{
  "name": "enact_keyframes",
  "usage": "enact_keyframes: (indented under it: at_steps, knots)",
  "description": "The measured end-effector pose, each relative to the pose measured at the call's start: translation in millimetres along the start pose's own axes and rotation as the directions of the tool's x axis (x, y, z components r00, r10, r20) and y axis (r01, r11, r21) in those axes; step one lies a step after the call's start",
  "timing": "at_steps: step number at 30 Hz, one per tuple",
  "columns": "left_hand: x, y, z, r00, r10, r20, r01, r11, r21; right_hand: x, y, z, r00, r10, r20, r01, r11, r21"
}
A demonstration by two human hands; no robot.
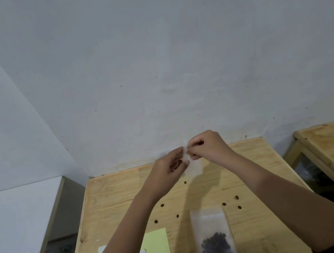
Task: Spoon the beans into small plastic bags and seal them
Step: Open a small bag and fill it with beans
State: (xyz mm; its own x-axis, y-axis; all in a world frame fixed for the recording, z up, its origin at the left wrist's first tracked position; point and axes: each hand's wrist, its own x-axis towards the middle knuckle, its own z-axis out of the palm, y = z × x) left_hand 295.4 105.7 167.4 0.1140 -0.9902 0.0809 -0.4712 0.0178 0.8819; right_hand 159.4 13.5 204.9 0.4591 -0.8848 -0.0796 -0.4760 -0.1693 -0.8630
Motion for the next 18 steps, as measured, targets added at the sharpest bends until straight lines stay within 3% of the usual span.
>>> enact_keyframes:
  at_steps: [3,6,9,11,15,18]
  knots:
    - [0.5,1.3,2.7,0.994,0.002,0.112,-0.009,0.998,0.059,2.1,-11.9,-10.4,1.0,0.0,0.031,0.001,1.0,-0.031]
    - [8.1,-4.7,3.3,0.988,0.071,0.139,-0.098,0.975,0.201,4.9,-20.1,-14.9,0.997,-0.007,0.083,0.007,1.0,-0.002]
    - [14.8,-9.5,1.2,0.982,0.158,0.1,-0.184,0.913,0.365,4.5,-26.0,-17.5,0.985,-0.035,0.168,0.03,0.999,0.032]
    - [15.7,-9.5,-0.3,0.973,0.223,0.051,-0.224,0.88,0.419,5.7,-25.6,-20.9,0.981,-0.062,0.184,0.069,0.997,-0.034]
    - [17.0,-10.7,0.5,0.943,0.327,-0.06,-0.268,0.852,0.449,10.8,-19.6,-22.0,0.975,-0.175,0.14,0.213,0.917,-0.338]
    - [20.6,-10.6,5.3,0.954,0.266,-0.138,-0.188,0.89,0.414,7.1,-18.9,-16.1,0.965,-0.263,0.017,0.258,0.93,-0.261]
